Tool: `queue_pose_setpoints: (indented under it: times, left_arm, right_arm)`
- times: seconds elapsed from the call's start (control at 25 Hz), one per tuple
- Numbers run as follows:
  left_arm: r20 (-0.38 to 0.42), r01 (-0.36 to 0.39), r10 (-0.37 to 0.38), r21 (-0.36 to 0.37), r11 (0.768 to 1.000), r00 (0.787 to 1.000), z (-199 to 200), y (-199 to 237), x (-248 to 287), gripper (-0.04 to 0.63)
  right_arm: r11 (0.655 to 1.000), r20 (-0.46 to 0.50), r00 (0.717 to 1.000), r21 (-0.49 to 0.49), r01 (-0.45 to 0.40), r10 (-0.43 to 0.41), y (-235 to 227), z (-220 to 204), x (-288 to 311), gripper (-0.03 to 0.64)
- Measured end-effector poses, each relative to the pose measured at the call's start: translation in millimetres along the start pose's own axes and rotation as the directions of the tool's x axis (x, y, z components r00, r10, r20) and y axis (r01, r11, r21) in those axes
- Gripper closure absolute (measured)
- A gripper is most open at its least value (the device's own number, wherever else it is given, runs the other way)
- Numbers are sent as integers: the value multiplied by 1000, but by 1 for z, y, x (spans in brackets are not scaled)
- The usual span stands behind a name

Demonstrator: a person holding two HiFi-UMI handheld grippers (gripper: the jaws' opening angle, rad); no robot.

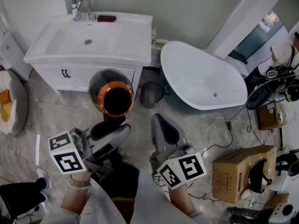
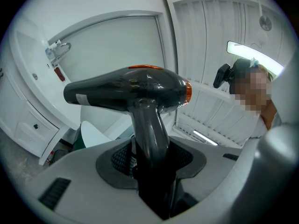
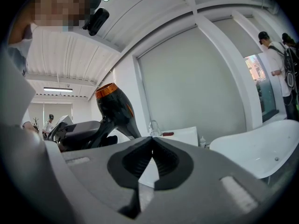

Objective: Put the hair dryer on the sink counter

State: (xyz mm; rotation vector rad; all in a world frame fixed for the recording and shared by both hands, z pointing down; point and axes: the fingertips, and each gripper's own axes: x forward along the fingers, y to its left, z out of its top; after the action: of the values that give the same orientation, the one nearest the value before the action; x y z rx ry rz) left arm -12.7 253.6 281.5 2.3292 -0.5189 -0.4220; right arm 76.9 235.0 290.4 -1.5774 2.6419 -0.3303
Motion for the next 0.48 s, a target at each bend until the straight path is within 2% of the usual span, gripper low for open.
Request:
queue_pose_setpoints:
  times: [0.48]
  left_arm:
    - [3,23,-23,10,1000,1000,9,9,15,416]
  right_arm:
    - [1000,7,1000,0,-3,3,-9,0,14,620]
